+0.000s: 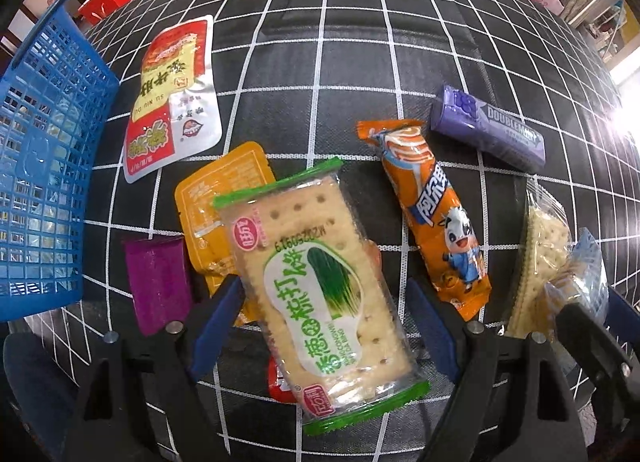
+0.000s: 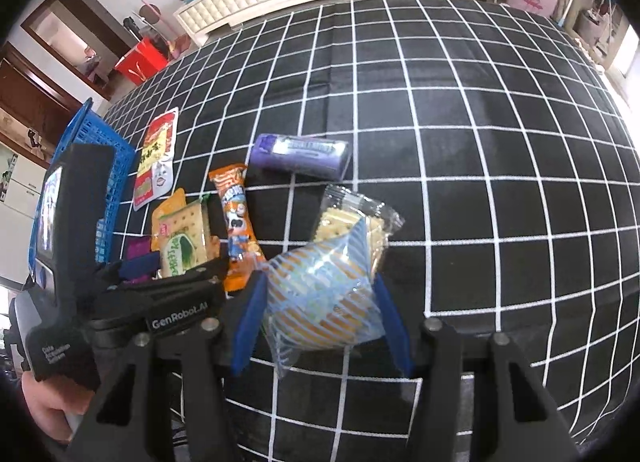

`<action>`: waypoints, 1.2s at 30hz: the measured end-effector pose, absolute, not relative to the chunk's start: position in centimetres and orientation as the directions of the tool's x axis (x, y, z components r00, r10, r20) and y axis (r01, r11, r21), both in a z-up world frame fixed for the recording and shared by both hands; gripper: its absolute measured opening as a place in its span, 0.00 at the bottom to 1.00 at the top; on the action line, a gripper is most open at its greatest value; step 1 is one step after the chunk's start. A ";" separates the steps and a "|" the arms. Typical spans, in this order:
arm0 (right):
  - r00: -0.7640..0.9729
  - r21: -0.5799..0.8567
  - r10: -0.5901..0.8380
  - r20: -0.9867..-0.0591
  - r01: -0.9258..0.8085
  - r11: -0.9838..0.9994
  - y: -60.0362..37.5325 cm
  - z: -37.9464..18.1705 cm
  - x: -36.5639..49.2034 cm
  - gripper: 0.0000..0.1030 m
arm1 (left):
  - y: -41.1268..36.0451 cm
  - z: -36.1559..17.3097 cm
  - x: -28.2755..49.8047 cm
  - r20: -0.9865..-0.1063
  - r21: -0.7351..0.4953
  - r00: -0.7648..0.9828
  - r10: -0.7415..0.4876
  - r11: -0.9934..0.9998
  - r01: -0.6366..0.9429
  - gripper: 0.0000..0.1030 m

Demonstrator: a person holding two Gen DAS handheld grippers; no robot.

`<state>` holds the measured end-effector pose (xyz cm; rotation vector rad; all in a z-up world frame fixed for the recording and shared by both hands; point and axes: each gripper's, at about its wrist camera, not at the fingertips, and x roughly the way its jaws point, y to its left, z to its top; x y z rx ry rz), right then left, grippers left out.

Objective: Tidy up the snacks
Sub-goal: 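Grasp the green-labelled cracker pack with the left tool while the right tool lifts the bun, then carry the cracker pack and mesh bun over the blue basket with both tools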

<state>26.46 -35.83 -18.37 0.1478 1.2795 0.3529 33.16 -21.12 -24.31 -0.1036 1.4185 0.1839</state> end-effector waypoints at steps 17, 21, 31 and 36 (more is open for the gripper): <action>0.272 0.269 0.309 -0.911 -0.173 0.947 -34.1 -15.1 25.6 0.58 | -19.3 -19.1 29.4 -0.973 -0.072 0.223 -0.052 0.994 -0.084 0.58; 0.300 0.260 0.308 -0.903 -0.191 0.947 -32.4 -12.8 25.2 0.58 | -17.6 -15.8 28.1 -0.957 -0.103 0.281 -0.079 0.992 -0.072 0.58; 0.385 0.230 0.333 -0.861 -0.289 0.929 -25.2 -5.8 24.1 0.58 | -9.3 -7.3 26.2 -0.893 -0.112 0.445 -0.071 0.992 -0.067 0.58; 0.396 0.204 0.347 -0.850 -0.359 0.911 -20.2 -3.7 23.6 0.58 | -4.3 -4.4 25.1 -0.868 -0.086 0.494 -0.046 0.995 -0.058 0.58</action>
